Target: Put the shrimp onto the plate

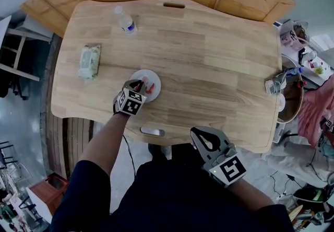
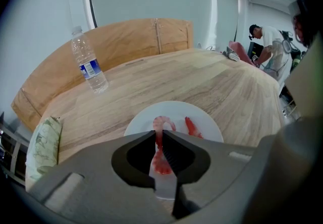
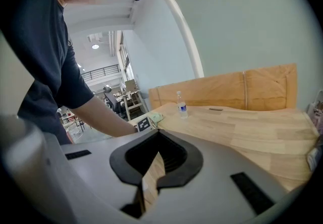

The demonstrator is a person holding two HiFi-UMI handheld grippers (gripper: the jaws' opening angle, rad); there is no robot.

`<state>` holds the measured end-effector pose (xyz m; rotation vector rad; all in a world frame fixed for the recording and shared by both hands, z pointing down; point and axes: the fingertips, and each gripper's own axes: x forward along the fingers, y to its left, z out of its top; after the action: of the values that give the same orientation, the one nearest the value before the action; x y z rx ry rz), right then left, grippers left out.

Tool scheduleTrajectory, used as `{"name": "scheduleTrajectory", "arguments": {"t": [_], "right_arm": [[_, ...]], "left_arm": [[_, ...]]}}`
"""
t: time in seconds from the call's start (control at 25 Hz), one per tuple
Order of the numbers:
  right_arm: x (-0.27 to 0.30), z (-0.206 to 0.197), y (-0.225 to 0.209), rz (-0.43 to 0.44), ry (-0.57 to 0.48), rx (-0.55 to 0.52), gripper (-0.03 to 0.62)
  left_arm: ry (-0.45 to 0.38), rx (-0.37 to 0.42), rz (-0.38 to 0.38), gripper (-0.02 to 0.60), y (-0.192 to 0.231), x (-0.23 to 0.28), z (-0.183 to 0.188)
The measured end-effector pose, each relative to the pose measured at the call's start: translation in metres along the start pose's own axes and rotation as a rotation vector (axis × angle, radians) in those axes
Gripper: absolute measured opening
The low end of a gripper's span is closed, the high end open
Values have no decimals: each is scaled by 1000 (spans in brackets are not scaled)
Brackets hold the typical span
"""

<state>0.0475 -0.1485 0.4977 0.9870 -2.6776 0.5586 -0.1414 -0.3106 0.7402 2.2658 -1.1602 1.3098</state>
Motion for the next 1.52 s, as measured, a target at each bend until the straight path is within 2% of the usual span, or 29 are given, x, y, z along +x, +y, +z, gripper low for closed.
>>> {"name": "scheduleTrajectory", "arguments": {"t": [0.92,1.52], "right_arm": [[-13,-4,-9,-37,8,3,11],[-12,14,14,-17,-42,-6,10]], "left_arm": [[100,-1,-29,55,1,9,-1],[-30,-8,-6,60,8,-41,14]]}}
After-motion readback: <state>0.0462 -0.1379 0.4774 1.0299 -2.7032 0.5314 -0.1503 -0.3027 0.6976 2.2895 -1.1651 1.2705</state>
